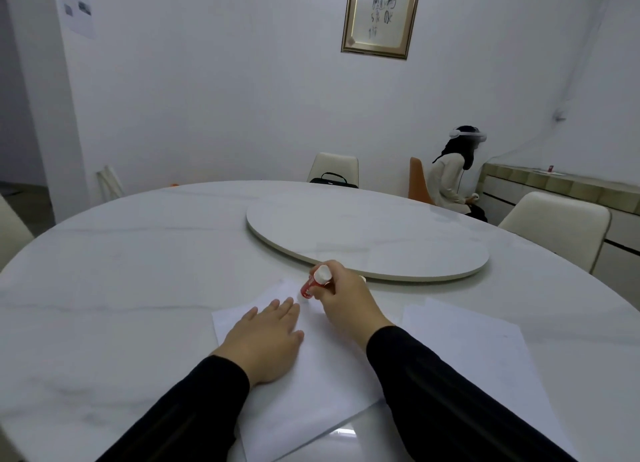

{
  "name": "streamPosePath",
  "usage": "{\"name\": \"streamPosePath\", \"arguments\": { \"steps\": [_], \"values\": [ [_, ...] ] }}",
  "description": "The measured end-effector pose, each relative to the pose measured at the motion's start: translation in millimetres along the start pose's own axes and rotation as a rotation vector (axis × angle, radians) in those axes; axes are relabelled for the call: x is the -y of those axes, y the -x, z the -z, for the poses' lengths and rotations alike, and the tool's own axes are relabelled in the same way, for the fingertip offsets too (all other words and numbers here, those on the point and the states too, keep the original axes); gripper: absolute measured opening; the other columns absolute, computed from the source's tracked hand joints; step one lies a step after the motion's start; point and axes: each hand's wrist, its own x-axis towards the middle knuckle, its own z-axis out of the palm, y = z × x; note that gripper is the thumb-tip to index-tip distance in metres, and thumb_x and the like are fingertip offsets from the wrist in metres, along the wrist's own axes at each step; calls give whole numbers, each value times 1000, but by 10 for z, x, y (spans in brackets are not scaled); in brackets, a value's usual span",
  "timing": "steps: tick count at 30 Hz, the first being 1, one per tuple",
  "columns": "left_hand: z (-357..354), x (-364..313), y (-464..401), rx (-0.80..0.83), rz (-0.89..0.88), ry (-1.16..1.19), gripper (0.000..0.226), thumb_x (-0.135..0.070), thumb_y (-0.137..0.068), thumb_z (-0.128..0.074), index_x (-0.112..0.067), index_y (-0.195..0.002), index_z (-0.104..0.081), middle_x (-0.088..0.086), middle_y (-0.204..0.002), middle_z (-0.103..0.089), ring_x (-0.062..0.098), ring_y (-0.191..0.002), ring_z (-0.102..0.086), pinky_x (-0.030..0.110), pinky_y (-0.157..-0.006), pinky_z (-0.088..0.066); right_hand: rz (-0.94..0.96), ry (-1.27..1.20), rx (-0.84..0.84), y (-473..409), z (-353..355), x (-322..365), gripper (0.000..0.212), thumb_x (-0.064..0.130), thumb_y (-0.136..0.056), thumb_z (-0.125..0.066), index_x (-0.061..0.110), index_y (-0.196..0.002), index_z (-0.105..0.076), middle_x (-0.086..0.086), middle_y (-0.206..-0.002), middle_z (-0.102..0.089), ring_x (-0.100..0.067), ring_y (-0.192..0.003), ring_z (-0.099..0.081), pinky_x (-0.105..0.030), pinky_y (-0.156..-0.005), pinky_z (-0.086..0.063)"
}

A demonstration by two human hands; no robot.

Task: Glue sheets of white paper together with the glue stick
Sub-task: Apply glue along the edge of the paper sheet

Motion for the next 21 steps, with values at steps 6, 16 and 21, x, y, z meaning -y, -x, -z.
{"name": "streamPosePath", "arguments": {
  "steps": [6,16,21],
  "values": [
    [7,7,-22,21,10,3,57,-33,-99,-18,-20,-151,-1,-6,-160,5,9,-147,4,33,-119,2,75,204,101,60,180,10,13,11,-91,-52,23,-93,-52,12,-87,-64,-10,-83,-56,-25,-75,-43],
    [17,-24,-1,53,26,-20,56,-32,-99,-17,-19,-151,1,-5,-160,6,10,-147,4,33,-119,1,78,134,252,726,714,8,18,16,-83,-62,33,-83,-58,3,-90,-67,-19,-82,-60,-33,-79,-49],
    [40,-48,15,55,35,-28,57,-33,-99,-16,-19,-151,1,-5,-160,8,10,-147,5,33,-120,2,46,-43,340,843,878,-126,14,20,-73,-60,29,-83,-64,-1,-89,-68,-23,-87,-63,-34,-83,-52]
  ]
}}
